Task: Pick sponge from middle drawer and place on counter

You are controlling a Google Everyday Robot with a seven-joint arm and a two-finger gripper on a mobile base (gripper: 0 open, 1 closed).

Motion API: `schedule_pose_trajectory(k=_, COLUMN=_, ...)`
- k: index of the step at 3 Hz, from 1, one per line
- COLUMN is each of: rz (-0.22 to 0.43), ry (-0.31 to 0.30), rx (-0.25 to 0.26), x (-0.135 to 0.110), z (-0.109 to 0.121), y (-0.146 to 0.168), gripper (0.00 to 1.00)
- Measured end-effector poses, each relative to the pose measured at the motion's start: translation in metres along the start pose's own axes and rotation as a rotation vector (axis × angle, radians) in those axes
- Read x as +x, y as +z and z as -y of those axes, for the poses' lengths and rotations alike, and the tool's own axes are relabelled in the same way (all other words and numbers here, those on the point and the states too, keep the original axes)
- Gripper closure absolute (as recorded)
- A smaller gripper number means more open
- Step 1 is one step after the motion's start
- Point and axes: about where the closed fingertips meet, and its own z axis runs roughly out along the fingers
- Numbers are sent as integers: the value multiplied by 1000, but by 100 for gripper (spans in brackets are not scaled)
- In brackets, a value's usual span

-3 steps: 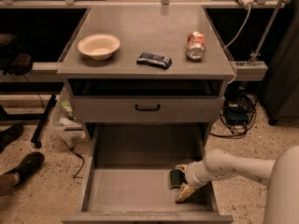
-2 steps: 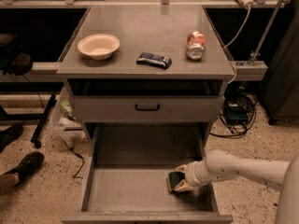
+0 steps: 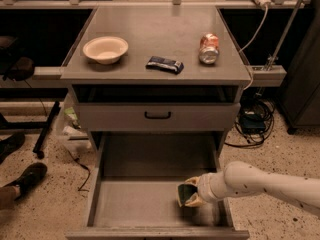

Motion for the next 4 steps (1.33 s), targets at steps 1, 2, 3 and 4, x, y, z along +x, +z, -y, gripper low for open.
schedule_pose_trajectory(k=1, rz=84, ry=-56, rx=2, x=-36, z=-5, y=-34, gripper=100)
schedule_pose_trajectory(k=2, rz=206, ry=-168, rx=-12, x=-89, z=-1, y=-67, gripper=100)
schedule_pose_trajectory(k=3, rz=333, ry=-343, rx=-58, x=-160, z=3, y=-101, gripper=100)
schedule_pose_trajectory(k=4, rz=374, ry=-442, rx=-65, x=-215, z=20, y=-126, gripper=100)
